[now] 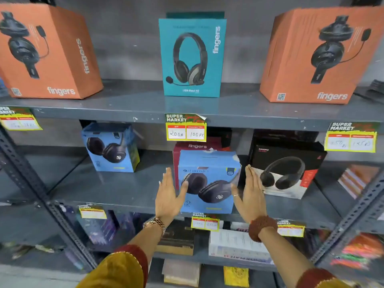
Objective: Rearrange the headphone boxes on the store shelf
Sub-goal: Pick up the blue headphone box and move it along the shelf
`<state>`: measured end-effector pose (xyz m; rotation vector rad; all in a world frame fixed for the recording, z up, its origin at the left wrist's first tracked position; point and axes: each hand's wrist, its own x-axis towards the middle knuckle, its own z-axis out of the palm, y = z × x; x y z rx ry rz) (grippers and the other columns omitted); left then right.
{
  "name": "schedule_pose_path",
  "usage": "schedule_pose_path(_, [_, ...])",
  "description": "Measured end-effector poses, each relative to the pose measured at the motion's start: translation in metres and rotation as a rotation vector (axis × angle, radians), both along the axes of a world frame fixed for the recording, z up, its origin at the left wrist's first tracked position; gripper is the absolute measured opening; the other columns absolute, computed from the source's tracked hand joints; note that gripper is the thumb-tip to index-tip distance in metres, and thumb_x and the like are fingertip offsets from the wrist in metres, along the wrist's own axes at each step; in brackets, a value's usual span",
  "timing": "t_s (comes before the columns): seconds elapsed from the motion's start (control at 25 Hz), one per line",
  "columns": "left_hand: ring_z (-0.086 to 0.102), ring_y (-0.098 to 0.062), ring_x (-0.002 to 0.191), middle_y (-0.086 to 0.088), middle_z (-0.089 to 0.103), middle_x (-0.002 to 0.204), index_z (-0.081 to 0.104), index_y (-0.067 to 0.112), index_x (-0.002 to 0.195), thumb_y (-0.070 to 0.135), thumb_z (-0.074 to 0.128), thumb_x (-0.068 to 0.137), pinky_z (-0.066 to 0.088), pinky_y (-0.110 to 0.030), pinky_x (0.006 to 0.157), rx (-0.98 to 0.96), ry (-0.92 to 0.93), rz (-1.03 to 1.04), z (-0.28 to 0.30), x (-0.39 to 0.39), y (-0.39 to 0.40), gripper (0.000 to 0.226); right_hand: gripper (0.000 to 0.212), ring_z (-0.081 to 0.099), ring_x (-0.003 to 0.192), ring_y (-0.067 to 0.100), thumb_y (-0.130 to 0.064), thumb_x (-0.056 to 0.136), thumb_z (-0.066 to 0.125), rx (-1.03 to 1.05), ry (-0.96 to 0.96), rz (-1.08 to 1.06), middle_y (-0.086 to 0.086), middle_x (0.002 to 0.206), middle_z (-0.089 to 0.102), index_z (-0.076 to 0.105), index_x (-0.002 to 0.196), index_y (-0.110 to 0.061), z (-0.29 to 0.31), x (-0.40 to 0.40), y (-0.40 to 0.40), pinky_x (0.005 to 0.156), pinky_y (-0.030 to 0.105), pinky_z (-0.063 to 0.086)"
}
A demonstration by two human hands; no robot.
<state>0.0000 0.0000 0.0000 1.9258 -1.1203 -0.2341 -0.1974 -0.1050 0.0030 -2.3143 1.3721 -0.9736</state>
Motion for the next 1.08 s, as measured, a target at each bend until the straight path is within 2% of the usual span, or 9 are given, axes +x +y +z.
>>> schedule_pose_path(0.12, [0.048,-0.005,0.12,0.02,0.047,0.134,0.024,0.035,0.141,0.049,0.044,0.089,0.041,-0.032,0.103,-0.068,0.187,-0.132,-0.005,0.005,-0.016,0.058,0.072,0.026,0.144,0.026,-0.038,0.091,0.052,0.195,-0.112,-0.034,0.01,0.156,0.027,0.023,0.15,-0.008,-0.009,0.011,-0.014,0.115,0.038,0.027])
schedule_pose_path(0.24, [0.058,-0.008,0.115,0.014,0.059,0.125,0.041,0.031,0.134,0.043,0.049,0.089,0.05,-0.027,0.096,-0.147,0.368,-0.131,-0.018,0.007,-0.025,0.047,0.071,0.038,0.138,0.025,-0.046,0.087,0.054,0.435,-0.268,0.017,0.005,0.15,0.041,0.031,0.146,-0.014,-0.019,0.021,-0.021,0.113,0.043,0.034])
schedule_pose_path(0.36, [0.061,-0.012,0.11,0.01,0.062,0.121,0.045,0.027,0.132,0.039,0.049,0.089,0.053,-0.011,0.079,-0.157,0.377,-0.091,-0.024,0.01,-0.029,0.045,0.071,0.051,0.127,0.023,-0.056,0.081,0.053,0.555,-0.354,0.038,0.004,0.138,0.055,0.041,0.138,-0.016,-0.03,0.026,-0.026,0.107,0.044,0.042])
schedule_pose_path(0.52, [0.065,-0.014,0.104,0.004,0.068,0.117,0.048,0.027,0.132,0.041,0.05,0.089,0.056,-0.024,0.079,-0.162,0.307,-0.076,-0.019,0.006,-0.028,0.046,0.05,0.056,0.099,0.02,-0.047,0.087,0.053,0.526,-0.331,-0.041,0.008,0.116,0.065,0.053,0.118,-0.007,-0.028,0.026,-0.026,0.093,0.039,0.048])
schedule_pose_path(0.68, [0.07,-0.018,0.083,0.003,0.073,0.09,0.054,0.038,0.124,0.05,0.052,0.085,0.058,-0.036,0.07,-0.146,0.225,0.012,-0.008,0.002,-0.02,0.041,0.039,0.047,0.07,0.022,-0.046,0.086,0.056,0.445,-0.276,-0.092,-0.004,0.064,0.049,0.054,0.083,-0.008,-0.012,0.012,-0.015,0.06,0.028,0.036])
schedule_pose_path(0.76, [0.069,-0.017,0.078,0.009,0.068,0.081,0.057,0.038,0.12,0.05,0.056,0.083,0.058,-0.04,0.071,-0.132,0.217,0.006,-0.001,-0.001,-0.012,0.038,0.043,0.05,0.065,0.026,-0.047,0.085,0.057,0.388,-0.253,-0.106,0.002,0.062,0.053,0.058,0.08,-0.005,-0.003,-0.001,-0.005,0.054,0.028,0.036])
schedule_pose_path(0.88, [0.065,-0.003,0.075,0.008,0.072,0.091,0.062,0.03,0.117,0.042,0.061,0.082,0.056,-0.03,0.069,-0.135,0.257,-0.012,0.009,-0.005,0.006,0.036,0.051,0.061,0.068,0.029,-0.055,0.081,0.057,0.319,-0.219,-0.112,0.009,0.069,0.068,0.064,0.079,-0.005,0.007,-0.018,0.011,0.06,0.033,0.047])
schedule_pose_path(1.0, [0.067,-0.003,0.08,0.007,0.074,0.098,0.065,0.028,0.114,0.042,0.062,0.082,0.053,-0.022,0.065,-0.124,0.261,-0.04,0.017,0.004,0.029,0.035,0.05,0.066,0.07,0.024,-0.058,0.077,0.059,0.289,-0.209,-0.073,0.004,0.071,0.073,0.068,0.08,-0.009,0.018,-0.016,0.028,0.065,0.036,0.052])
schedule_pose_path(1.08, [0.069,-0.007,0.083,0.004,0.075,0.1,0.066,0.027,0.113,0.039,0.062,0.082,0.056,-0.028,0.071,-0.141,0.302,-0.028,0.02,0.025,0.05,0.033,0.045,0.067,0.07,0.02,-0.056,0.076,0.063,0.313,-0.219,-0.016,0.0,0.072,0.074,0.069,0.079,-0.012,0.025,0.006,0.043,0.064,0.034,0.052])
